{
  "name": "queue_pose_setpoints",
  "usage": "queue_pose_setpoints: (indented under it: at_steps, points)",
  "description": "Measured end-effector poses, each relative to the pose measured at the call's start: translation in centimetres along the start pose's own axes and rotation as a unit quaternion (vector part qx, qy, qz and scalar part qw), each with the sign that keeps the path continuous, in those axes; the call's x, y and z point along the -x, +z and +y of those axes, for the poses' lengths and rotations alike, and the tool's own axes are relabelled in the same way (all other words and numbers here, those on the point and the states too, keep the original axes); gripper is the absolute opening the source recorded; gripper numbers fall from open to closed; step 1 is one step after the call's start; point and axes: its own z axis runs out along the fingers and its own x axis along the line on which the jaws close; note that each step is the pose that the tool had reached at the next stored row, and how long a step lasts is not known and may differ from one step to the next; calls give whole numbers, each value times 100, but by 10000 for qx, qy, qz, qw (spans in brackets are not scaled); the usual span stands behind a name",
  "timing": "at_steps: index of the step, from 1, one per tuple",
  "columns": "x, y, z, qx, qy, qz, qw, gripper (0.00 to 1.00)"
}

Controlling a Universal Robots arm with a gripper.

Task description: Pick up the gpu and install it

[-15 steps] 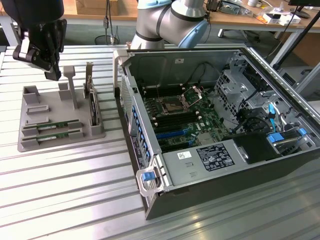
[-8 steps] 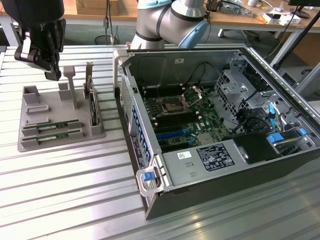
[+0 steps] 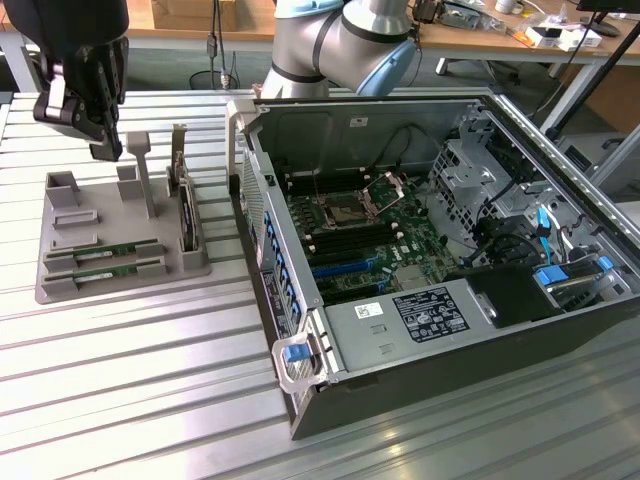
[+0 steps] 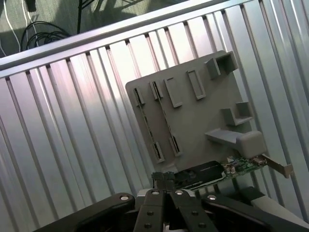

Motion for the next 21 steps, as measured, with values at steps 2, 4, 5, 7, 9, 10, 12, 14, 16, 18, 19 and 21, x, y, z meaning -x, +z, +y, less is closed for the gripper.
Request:
queue_pose_setpoints:
  at_steps: [2, 4, 5, 7, 9, 10, 12, 14, 16, 18, 19, 21]
  points:
    - [0, 0, 0, 1, -47, 2, 10000, 11]
    - [0, 0, -1, 3, -115, 5, 9999, 11]
    - [0, 0, -1, 4, -153, 7, 9999, 11]
    - [1, -1, -2, 5, -200, 9, 9998, 11]
    - [1, 0, -2, 6, -233, 10, 9997, 11]
    - [1, 0, -2, 6, -250, 11, 9997, 11]
    - [1, 0, -3, 8, -324, 14, 9995, 11]
    - [1, -1, -4, 10, -384, 17, 9993, 11]
    - [2, -1, -5, 11, -458, 21, 9989, 11]
    - [2, 0, -6, 13, -526, 23, 9986, 11]
    - [2, 0, -7, 14, -564, 25, 9984, 11]
    - [3, -1, -10, 15, -604, 27, 9982, 11]
